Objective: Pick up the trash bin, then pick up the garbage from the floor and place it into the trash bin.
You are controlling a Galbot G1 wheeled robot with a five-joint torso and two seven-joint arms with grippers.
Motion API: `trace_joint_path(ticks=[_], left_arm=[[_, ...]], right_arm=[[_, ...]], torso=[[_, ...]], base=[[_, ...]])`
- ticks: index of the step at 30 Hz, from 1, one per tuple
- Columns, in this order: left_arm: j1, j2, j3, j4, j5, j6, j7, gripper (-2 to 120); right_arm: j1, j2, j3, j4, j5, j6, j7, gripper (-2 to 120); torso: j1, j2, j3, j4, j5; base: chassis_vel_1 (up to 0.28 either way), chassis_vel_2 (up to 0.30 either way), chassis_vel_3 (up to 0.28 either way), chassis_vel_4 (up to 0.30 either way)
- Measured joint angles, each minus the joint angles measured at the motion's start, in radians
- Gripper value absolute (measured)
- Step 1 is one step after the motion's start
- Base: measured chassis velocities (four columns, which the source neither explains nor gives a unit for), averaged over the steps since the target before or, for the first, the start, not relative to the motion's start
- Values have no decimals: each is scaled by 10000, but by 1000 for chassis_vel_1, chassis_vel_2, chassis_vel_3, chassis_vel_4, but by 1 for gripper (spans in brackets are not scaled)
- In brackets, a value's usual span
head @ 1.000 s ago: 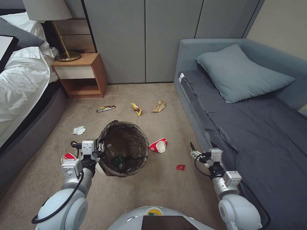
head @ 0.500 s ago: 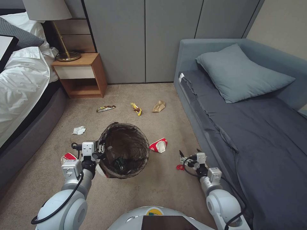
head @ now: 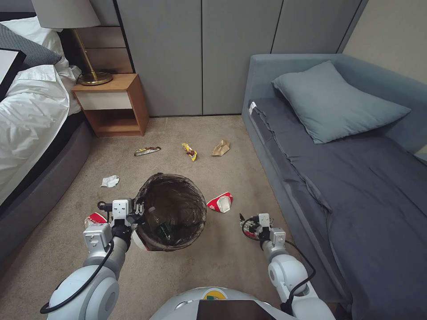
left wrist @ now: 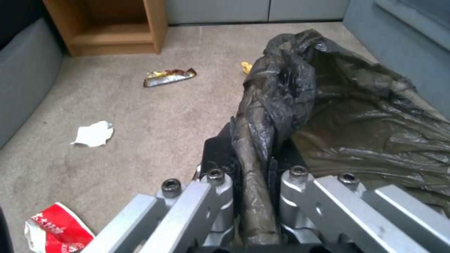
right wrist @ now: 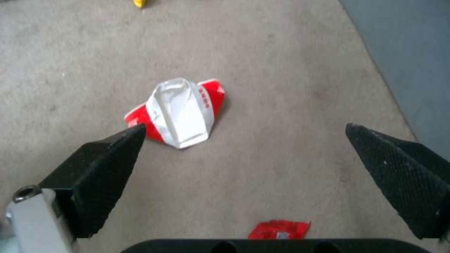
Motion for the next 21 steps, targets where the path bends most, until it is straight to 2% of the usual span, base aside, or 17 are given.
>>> trace_joint_path(ticks=[21], left_arm=[[27, 29, -12, 0, -12, 6, 19, 7]], right_arm=[[250, 73, -190, -1135, -83, -663, 543, 100]], torso=[[0, 0, 0, 0, 1]], base=[[0, 0, 0, 0]])
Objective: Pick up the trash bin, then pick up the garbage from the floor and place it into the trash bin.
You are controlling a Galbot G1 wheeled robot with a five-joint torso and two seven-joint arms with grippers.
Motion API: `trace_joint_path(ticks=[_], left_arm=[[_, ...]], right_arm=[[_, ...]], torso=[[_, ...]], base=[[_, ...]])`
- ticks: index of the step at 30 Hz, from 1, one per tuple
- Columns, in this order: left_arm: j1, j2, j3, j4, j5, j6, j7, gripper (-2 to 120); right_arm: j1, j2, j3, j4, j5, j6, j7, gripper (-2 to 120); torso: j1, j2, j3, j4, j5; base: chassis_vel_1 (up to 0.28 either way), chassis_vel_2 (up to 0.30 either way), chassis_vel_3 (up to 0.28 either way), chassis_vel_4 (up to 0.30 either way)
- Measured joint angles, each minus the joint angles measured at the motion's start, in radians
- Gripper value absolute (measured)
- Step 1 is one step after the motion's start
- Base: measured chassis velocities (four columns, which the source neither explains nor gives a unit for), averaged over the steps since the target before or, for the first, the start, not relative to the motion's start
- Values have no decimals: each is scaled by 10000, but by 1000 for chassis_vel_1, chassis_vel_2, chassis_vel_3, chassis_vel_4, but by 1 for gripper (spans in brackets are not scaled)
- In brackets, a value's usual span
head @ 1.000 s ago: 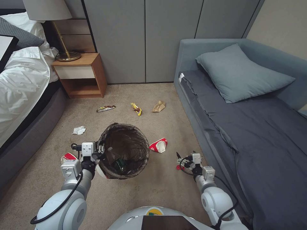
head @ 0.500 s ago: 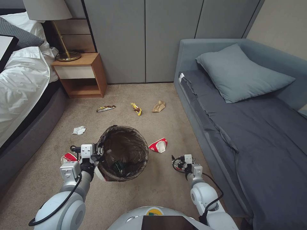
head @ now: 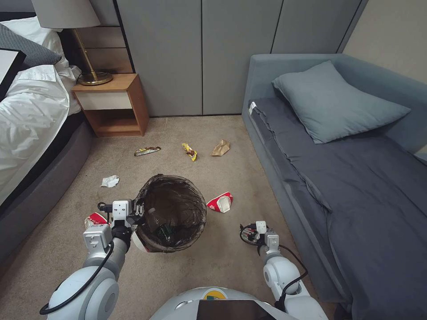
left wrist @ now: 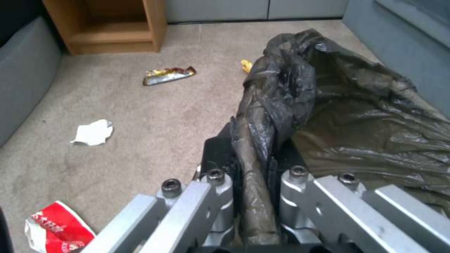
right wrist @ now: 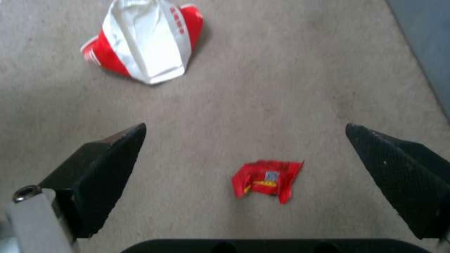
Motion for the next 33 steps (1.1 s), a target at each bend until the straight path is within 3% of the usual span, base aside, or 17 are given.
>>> trace_joint_path(ticks=[33], left_arm=[[-118, -36, 28, 0, -10, -11, 6, 7]], right_arm=[[1160, 229, -229, -2399, -394, 40, 173, 100]], torso=[[0, 0, 0, 0, 1]], base=[[0, 0, 0, 0]])
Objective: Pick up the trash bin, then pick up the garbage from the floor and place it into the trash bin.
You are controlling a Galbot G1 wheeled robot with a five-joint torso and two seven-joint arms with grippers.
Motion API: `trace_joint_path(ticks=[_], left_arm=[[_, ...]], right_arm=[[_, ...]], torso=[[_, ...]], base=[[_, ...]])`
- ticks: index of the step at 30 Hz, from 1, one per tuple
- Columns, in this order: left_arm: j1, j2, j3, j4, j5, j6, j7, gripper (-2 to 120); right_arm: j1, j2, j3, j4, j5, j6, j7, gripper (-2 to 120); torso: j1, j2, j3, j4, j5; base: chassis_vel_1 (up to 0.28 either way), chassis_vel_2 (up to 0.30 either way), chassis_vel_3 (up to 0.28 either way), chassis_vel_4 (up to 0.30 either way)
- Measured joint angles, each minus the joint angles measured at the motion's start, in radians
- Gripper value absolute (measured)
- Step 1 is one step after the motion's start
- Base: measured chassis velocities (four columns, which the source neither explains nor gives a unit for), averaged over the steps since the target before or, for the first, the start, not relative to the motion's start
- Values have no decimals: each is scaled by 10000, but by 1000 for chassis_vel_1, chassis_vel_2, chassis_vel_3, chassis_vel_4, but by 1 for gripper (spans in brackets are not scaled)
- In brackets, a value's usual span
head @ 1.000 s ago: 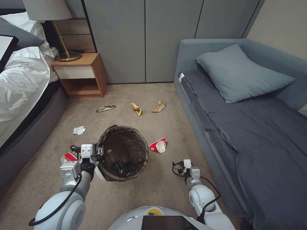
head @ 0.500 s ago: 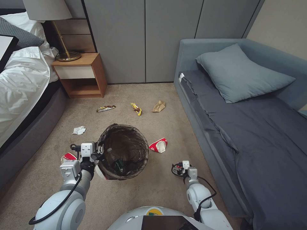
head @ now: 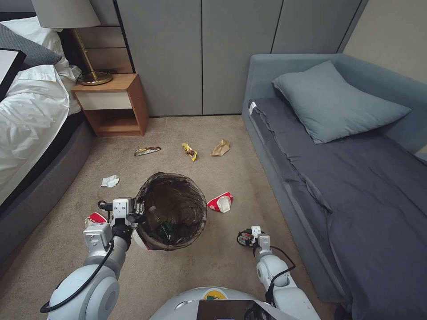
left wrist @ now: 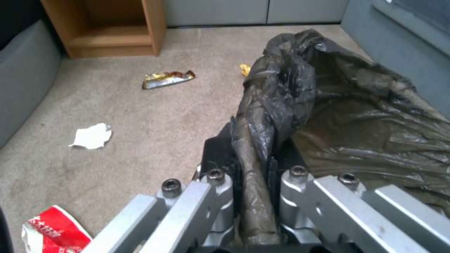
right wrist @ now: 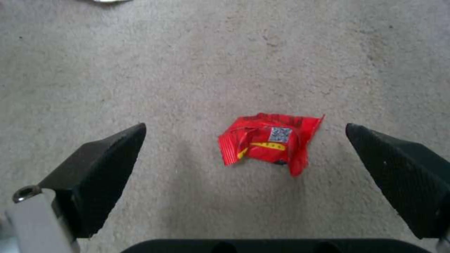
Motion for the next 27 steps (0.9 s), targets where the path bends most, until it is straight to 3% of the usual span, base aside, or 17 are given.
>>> trace_joint_path(ticks=[27], left_arm=[[0, -28, -1, 0, 6, -8, 40, 7]], right_arm=[[852, -228, -163, -1030, -69, -24, 23, 100]], torso=[[0, 0, -1, 0, 0]], base=[[0, 0, 0, 0]])
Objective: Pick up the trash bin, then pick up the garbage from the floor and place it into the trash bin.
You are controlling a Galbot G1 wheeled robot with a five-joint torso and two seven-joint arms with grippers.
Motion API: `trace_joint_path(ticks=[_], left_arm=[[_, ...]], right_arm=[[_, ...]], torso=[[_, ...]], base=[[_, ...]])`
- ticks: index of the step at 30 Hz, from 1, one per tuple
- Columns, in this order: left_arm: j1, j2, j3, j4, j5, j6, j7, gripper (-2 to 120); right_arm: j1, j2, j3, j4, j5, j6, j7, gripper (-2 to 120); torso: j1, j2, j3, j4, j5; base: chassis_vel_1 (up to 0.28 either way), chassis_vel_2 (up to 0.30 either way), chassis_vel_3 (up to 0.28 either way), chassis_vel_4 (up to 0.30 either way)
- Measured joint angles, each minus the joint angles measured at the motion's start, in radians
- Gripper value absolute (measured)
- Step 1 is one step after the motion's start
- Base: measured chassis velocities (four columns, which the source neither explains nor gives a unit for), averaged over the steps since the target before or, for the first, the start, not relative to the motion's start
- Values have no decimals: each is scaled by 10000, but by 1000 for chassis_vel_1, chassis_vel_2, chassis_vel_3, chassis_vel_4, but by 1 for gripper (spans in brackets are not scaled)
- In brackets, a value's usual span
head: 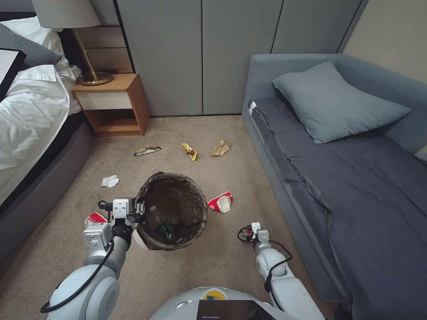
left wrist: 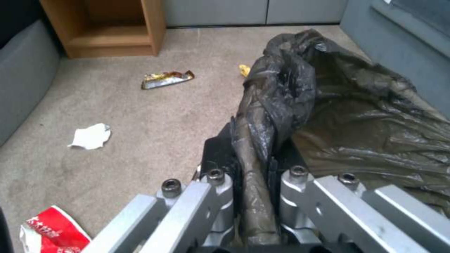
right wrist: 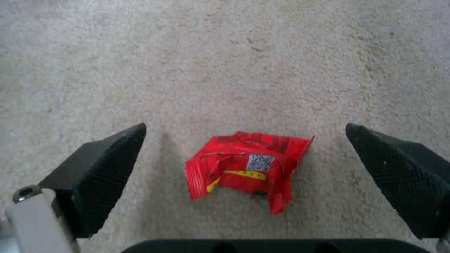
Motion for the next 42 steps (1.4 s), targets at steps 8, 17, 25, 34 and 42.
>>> trace_joint_path(ticks=[8, 17, 25, 34, 42], left_arm=[[-8, -7, -5, -1, -2, -5, 3, 7], [-38, -5, -7, 0, -10, -6, 3, 7], [-31, -16, 7, 0, -12, -6, 6, 7], [-15, -5, 9, 0, -12, -6, 11, 7], [12, -5, 12, 0, -8, -6, 13, 7]], right_arm=[[126, 15, -19, -280, -82, -17, 19, 100], [239, 29, -21, -551, -254, -19, 26, 100], [266, 22, -8, -701, -478, 43, 6, 100], [254, 48, 22, -758, -604, 106, -1, 100], [177, 54, 10, -688, -605, 120, -2, 94]], torso=[[0, 0, 0, 0, 0], [0, 0, 0, 0, 0], [0, 0, 0, 0, 0], [0, 0, 0, 0, 0], [0, 1, 0, -2, -1]], base=[[0, 0, 0, 0], [0, 0, 0, 0], [0, 0, 0, 0], [0, 0, 0, 0], [0, 0, 0, 0]])
